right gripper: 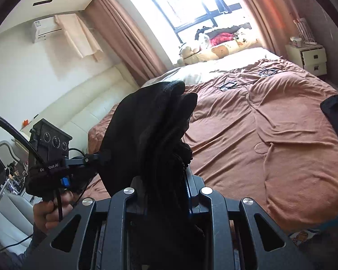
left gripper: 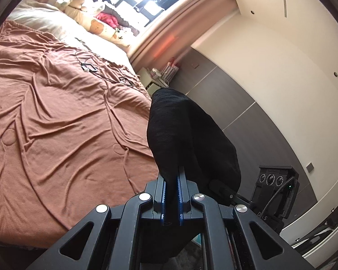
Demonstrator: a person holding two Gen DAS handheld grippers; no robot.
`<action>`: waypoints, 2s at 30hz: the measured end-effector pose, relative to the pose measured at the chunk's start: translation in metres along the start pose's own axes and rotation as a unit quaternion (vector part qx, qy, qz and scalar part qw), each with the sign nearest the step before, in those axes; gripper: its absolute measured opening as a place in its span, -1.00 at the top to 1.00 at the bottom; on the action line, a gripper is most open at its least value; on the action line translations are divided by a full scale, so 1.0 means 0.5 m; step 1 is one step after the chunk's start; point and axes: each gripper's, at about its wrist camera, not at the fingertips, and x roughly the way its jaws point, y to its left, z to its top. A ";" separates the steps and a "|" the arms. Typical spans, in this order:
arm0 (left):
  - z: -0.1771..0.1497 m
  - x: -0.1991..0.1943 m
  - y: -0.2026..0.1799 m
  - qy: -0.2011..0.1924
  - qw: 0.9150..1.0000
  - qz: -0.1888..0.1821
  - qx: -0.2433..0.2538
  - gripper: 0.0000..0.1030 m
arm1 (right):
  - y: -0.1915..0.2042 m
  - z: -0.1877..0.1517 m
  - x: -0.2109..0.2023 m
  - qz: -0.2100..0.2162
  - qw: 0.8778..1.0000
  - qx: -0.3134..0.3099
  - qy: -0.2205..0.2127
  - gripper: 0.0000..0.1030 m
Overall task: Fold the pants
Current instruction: 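Lift the folded pants bundle off the bed with both grippers, then carry the black pants bundle with both grippers toward the bed corner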
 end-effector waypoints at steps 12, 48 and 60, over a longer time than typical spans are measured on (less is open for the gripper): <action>-0.018 0.141 -0.144 0.045 0.997 -0.024 0.052 0.84 | -0.072 0.000 -0.172 -0.039 0.999 -0.011 -0.032 0.60; -0.016 0.715 -0.369 0.155 0.972 -0.120 0.126 0.83 | -0.113 0.012 -0.336 -0.205 0.973 -0.079 -0.065 0.61; -0.015 0.881 -0.304 0.185 0.970 -0.119 0.099 0.84 | -0.115 -0.008 -0.241 -0.227 0.971 -0.072 -0.037 0.61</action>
